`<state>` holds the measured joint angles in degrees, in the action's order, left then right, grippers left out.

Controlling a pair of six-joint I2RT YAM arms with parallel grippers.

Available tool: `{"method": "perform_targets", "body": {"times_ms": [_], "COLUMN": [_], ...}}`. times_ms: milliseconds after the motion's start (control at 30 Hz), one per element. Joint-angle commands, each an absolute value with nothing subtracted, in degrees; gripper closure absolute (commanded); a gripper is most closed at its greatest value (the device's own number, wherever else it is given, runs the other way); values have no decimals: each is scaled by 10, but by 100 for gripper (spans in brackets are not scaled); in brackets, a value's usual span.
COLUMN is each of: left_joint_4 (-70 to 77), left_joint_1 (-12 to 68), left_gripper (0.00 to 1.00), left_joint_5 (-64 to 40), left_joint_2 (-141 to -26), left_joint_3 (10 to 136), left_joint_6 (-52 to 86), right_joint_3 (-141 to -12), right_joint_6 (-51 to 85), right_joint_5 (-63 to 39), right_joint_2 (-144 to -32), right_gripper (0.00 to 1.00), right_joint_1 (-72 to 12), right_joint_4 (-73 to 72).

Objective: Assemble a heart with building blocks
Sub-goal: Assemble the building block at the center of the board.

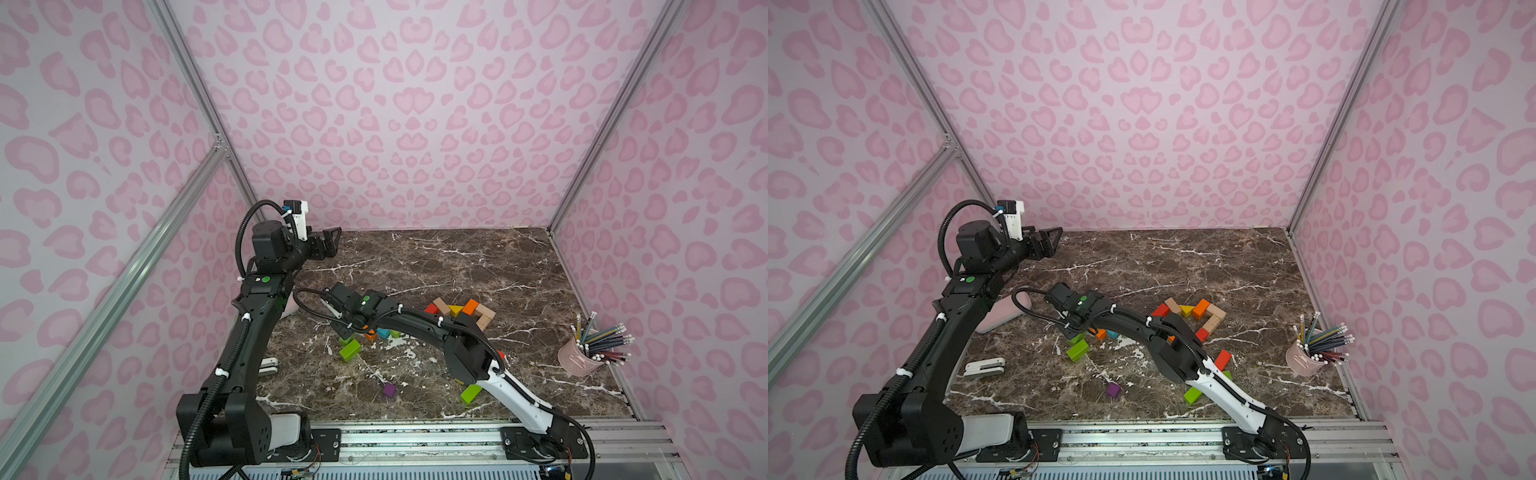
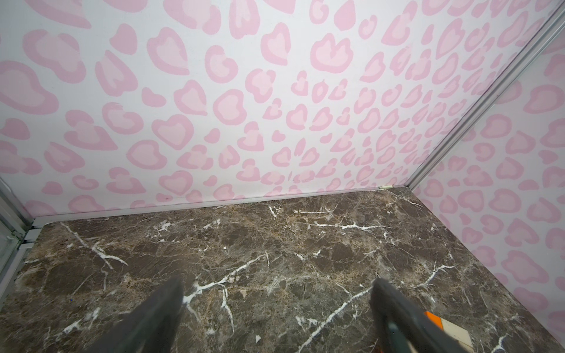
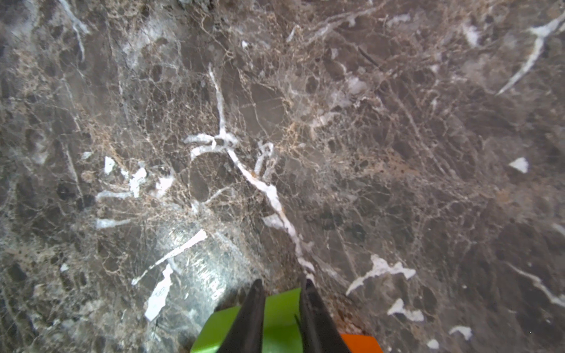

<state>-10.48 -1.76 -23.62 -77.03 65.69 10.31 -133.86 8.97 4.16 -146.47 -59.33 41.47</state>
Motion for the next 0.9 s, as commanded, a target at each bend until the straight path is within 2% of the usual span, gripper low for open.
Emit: {"method": "perform_targets", "body": {"times_ms": [0,867], "left_joint_4": [-88,-89], "left_joint_1": [-19,-18], "left_gripper": [2,2], "left_joint_5": [-238,-238], "left_joint_2": [-768,-762], "left_joint_3": [656,653], "left_joint_6": [97,96], "right_joint_3": [-1347,-1312], "right_joint_6": [89,78], "right_joint_5": [57,74], "right_joint_2": [-1458,-1435], "right_gripper": [75,78], "right_joint_1": [-593,-599], "right_joint_4": [424,420]}}
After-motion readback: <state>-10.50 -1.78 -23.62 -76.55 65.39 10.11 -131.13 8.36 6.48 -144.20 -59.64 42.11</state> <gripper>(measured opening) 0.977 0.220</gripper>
